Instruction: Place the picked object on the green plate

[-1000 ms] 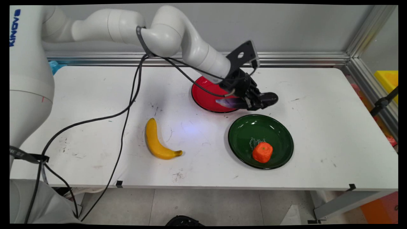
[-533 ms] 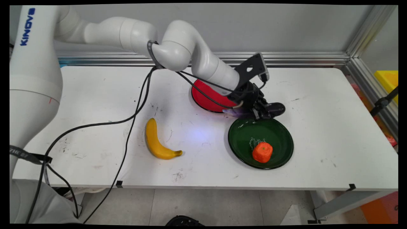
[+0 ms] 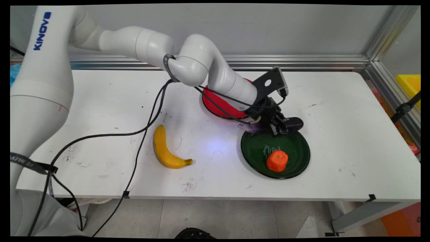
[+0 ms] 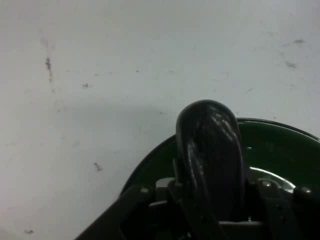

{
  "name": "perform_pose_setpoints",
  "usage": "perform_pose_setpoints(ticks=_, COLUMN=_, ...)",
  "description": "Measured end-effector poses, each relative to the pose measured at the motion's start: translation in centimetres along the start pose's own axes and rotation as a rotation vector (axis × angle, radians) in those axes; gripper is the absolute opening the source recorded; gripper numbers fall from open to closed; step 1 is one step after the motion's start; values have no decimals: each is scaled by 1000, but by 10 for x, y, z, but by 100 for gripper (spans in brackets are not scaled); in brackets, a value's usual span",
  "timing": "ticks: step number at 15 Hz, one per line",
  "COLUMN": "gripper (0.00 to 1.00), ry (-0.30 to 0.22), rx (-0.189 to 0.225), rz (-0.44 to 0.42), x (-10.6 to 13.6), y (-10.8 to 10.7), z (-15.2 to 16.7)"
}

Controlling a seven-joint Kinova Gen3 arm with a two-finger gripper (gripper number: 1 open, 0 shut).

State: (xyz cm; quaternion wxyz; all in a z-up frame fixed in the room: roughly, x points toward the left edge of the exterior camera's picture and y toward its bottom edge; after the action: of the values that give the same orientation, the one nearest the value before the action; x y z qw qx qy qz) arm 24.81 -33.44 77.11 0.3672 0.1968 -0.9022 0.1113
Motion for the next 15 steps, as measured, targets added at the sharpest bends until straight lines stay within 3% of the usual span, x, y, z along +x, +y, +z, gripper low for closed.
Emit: perform_pose_setpoints(ticks=15, gripper=0, ry=5, rx=-21, rz=-61, x=-11, y=5, z=35)
